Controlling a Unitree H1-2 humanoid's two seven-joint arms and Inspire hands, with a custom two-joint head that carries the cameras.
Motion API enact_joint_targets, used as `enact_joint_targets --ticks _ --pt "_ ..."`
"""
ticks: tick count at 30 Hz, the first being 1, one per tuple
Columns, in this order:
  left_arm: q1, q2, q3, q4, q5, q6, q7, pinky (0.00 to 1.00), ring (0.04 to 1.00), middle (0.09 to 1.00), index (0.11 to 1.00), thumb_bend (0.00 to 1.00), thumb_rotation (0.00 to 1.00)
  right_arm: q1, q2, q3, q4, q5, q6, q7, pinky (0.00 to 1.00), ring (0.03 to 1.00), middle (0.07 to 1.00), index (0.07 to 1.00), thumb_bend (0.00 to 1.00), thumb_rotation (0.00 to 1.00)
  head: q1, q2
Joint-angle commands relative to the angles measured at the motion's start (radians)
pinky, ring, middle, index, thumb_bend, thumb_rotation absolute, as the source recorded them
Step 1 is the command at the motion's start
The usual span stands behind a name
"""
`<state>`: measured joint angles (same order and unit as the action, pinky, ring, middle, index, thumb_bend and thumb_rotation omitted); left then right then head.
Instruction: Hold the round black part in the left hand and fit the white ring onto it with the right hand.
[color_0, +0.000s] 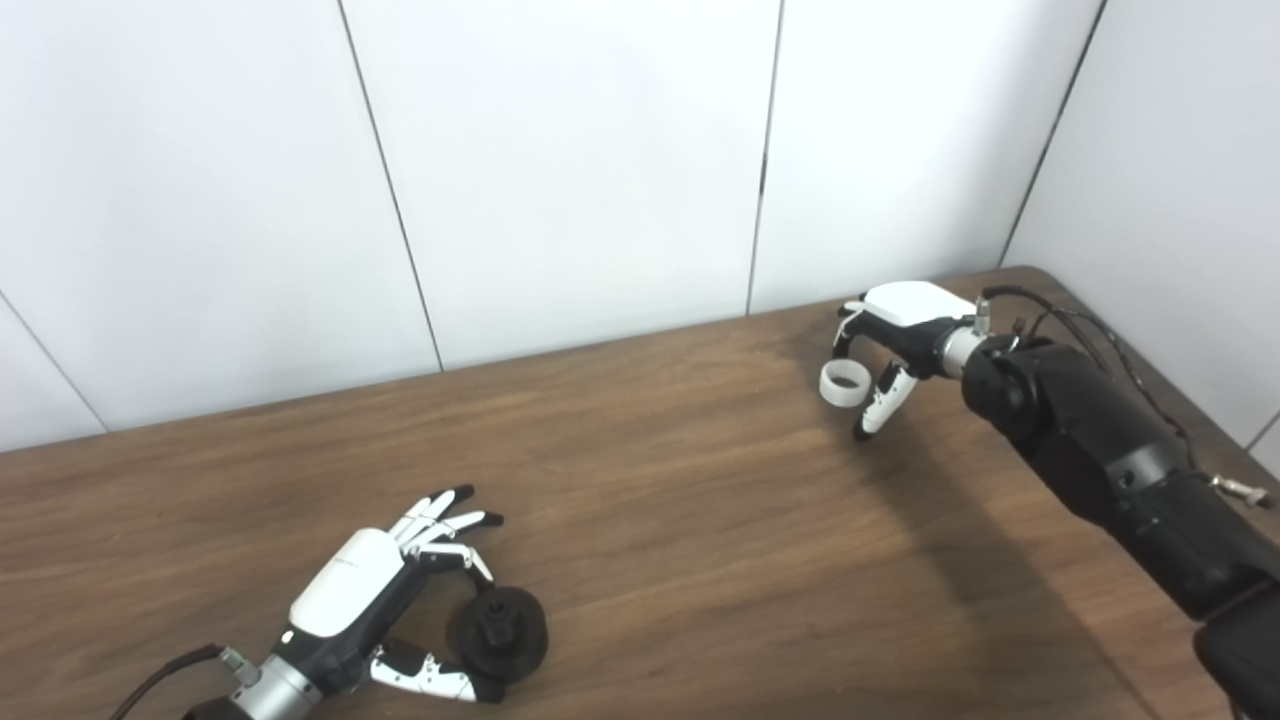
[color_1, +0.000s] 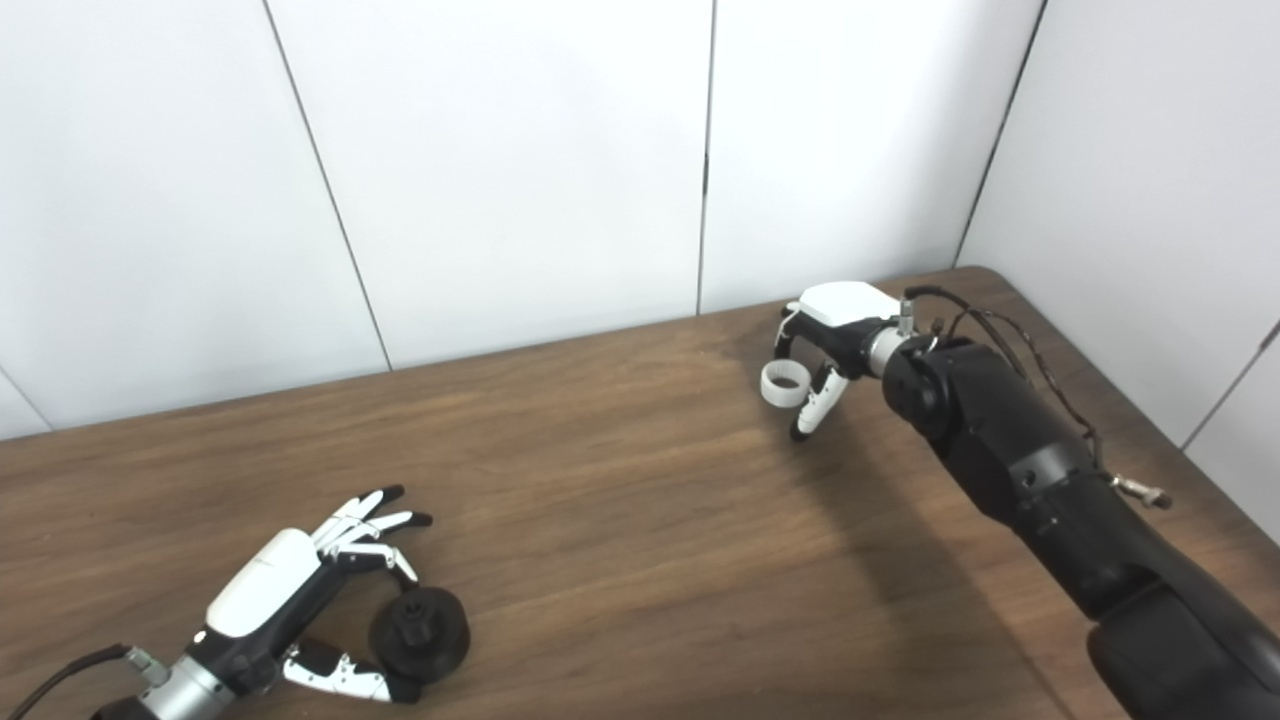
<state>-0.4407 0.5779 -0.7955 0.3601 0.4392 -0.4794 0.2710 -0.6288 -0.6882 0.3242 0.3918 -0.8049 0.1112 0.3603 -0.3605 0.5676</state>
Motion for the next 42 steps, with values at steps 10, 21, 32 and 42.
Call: enact_joint_targets --ticks 10,21,32,42 --pt "0.074 0.008 -0.013 -0.004 0.037 0.010 -0.099 1.00 1.000 0.874 0.481 0.52 0.06 -0.047 -0.024 -0.012 -0.006 -0.008 0.006 -0.021 1.00 1.000 0.950 0.692 0.87 0.28 -0.002 0.003" --pt "0.077 0.005 -0.004 -0.005 0.040 0.010 -0.109 1.00 1.000 0.872 0.481 0.52 0.06 -0.041 -0.018 -0.018 -0.007 -0.005 0.003 -0.037 1.00 1.000 0.946 0.688 0.85 0.27 -0.004 0.003" --pt "0.085 0.003 0.004 -0.013 0.047 0.010 -0.112 1.00 1.000 0.874 0.481 0.52 0.06 -0.046 -0.009 -0.021 0.013 0.015 -0.023 -0.071 1.00 1.000 0.918 0.644 0.81 0.23 0.002 0.003" --pt "0.097 0.005 0.019 -0.034 0.049 0.010 -0.130 1.00 1.000 0.873 0.481 0.52 0.06 -0.052 0.001 -0.018 0.034 0.027 -0.030 -0.091 1.00 1.000 0.897 0.503 0.56 0.15 0.002 0.009"
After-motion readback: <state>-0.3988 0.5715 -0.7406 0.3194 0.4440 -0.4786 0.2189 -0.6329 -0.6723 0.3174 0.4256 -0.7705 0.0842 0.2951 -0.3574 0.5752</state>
